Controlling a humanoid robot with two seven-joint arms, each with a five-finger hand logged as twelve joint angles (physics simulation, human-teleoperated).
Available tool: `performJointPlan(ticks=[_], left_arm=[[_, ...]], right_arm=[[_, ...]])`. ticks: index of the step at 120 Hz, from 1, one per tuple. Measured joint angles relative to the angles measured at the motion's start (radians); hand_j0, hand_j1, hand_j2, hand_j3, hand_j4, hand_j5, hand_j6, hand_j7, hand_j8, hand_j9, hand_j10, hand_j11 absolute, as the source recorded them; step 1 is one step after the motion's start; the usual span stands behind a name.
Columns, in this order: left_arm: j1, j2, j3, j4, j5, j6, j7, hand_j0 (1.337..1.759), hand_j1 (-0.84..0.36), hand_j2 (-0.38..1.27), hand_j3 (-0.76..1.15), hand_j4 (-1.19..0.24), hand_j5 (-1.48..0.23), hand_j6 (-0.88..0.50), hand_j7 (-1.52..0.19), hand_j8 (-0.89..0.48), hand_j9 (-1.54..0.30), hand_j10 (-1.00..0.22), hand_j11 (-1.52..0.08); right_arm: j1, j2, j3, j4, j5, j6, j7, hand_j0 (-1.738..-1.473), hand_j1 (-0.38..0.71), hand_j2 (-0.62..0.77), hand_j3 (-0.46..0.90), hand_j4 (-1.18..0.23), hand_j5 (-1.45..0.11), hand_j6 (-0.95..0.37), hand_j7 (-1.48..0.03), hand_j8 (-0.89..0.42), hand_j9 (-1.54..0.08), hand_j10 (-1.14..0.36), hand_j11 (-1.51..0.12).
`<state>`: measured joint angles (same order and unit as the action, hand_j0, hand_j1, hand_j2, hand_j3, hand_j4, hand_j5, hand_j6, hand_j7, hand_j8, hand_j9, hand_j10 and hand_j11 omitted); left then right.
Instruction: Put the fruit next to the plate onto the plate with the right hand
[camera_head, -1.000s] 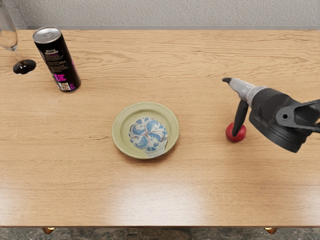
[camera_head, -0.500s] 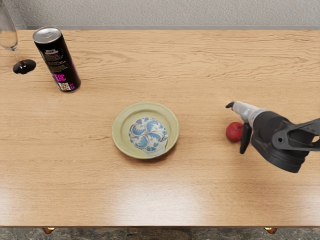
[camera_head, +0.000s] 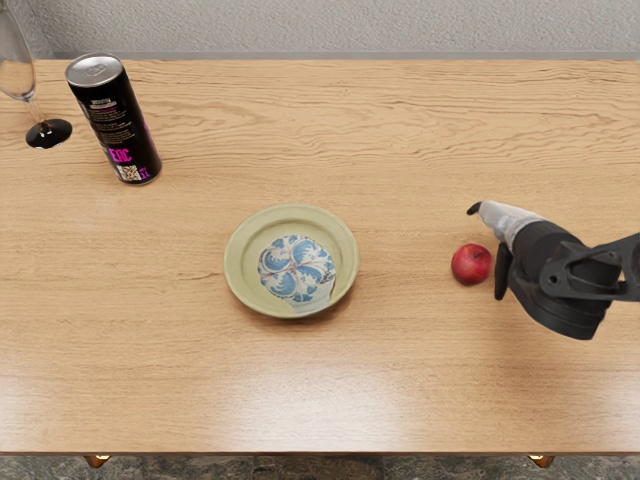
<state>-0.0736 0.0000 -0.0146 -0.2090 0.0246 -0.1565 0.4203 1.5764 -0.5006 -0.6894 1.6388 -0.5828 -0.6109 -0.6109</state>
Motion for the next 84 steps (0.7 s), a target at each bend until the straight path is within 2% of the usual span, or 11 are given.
performJointPlan(ticks=[37,84], left_arm=[[0.000,0.000,-0.001,0.000,0.000,0.000,0.000,1.658,0.34,0.00,0.00,-0.01,-0.01,-0.01,-0.01,-0.01,-0.01,-0.01,-0.01],[0.001,0.000,-0.001,0.000,0.000,0.000,0.000,1.658,0.34,0.00,0.00,-0.01,-0.01,-0.01,-0.01,-0.01,-0.01,-0.01,-0.01]], right_arm=[[-0.017,0.047,0.009,-0.030,0.009,0.000,0.000,-1.658,-0.16,-0.03,0.00,-0.16,-0.20,-0.16,-0.20,-0.16,-0.20,-0.16,-0.20],[-0.009,0.051,0.009,-0.029,0.012,0.000,0.000,-1.658,-0.05,-0.05,0.00,-0.25,-0.33,-0.25,-0.33,-0.25,-0.33,-0.25,-0.33]])
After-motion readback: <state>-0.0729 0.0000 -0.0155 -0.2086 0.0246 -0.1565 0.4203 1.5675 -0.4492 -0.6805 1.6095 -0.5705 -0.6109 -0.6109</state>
